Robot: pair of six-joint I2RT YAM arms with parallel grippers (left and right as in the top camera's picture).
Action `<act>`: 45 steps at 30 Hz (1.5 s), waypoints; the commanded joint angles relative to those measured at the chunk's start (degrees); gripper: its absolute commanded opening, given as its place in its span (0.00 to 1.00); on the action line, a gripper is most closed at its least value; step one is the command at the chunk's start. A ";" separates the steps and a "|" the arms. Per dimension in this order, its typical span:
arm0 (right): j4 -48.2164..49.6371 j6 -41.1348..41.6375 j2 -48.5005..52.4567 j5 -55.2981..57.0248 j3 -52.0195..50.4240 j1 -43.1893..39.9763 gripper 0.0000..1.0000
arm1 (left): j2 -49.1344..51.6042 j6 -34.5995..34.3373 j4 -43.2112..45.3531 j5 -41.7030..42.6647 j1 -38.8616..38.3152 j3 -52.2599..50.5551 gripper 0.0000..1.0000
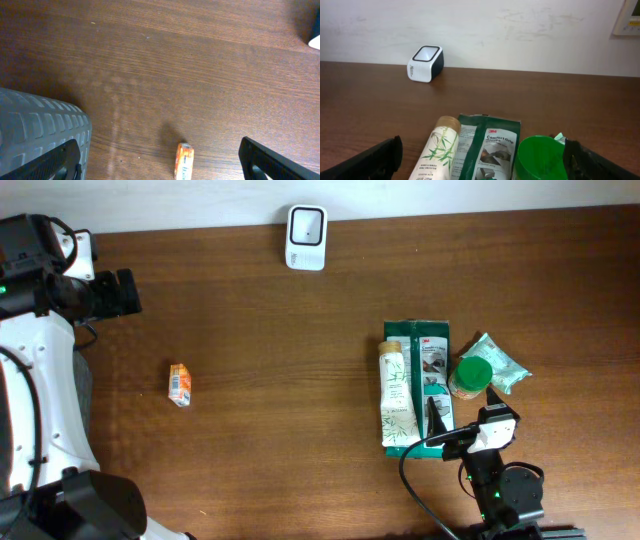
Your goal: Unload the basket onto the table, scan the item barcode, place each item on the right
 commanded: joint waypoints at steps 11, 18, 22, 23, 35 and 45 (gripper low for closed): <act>0.13 -0.37 -0.63 0.33 -0.59 -0.52 0.98 | -28.74 0.76 35.98 -0.79 -8.28 -26.77 0.99; 0.13 -0.37 -0.63 0.33 -0.59 -0.52 0.98 | -66.10 0.37 82.99 -1.97 -9.55 -90.47 0.99; 0.13 -0.37 -0.63 0.33 -0.59 -0.52 0.98 | -81.74 0.39 82.84 -6.84 -10.60 -103.73 0.99; 0.13 -0.37 -0.63 0.33 -0.59 -0.52 0.98 | -85.44 1.05 77.59 -7.96 -12.37 -104.24 0.99; 0.13 -0.37 -0.63 0.33 -0.59 -0.52 0.98 | -100.39 1.03 56.68 -7.76 -14.45 -104.24 0.99; 0.13 -0.37 -0.63 0.33 -0.59 -0.52 0.98 | -100.39 1.03 56.68 -7.76 -14.45 -104.24 0.99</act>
